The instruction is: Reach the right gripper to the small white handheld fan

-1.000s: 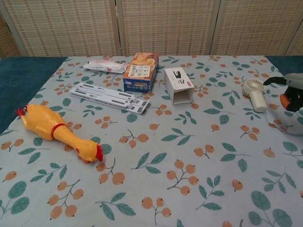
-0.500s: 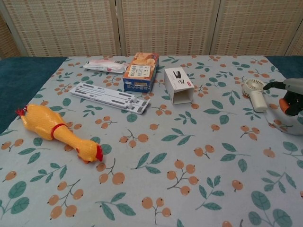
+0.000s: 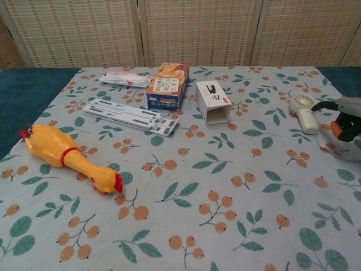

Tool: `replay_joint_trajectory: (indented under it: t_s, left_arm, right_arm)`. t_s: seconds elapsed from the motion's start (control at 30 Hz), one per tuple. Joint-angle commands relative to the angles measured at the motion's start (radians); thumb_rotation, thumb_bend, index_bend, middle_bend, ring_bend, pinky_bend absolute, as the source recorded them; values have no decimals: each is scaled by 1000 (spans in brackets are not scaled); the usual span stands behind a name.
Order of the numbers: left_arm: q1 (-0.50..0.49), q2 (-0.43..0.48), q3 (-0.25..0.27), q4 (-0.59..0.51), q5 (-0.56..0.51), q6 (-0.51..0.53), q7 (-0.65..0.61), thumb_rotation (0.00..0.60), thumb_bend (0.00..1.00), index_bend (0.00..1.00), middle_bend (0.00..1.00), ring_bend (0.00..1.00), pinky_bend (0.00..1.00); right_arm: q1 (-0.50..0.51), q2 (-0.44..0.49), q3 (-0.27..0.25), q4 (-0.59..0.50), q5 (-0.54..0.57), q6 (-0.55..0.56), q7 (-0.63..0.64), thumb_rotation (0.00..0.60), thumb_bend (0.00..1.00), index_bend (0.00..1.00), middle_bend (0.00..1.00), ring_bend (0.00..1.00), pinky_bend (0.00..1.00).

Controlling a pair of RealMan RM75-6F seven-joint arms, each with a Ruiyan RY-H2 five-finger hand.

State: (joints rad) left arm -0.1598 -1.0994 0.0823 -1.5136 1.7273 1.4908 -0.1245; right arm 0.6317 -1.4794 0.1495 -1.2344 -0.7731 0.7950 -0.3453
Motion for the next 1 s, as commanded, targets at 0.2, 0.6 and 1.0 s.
replay_joint_trajectory:
  t_s: [0.2,0.6,1.0]
  left_arm:
    - [-1,0,0,1,0,-2,0,600,423,303,334,382,592]
    - [0,0,1,0,0,0,1,600,424,304,334,382,592]
    - [0,1,0,1,1,1,-2,600,424,303,334,383,592]
  right_arm:
    - [1,-4,-2,4,-12,0,9,600,725,68,735,586,689]
    - [5,-18,3,28,-28,1,27,600,725,68,735,586,689]
    - [6,-25,3,36,-30,-3,31,600,725,68,735,587,689]
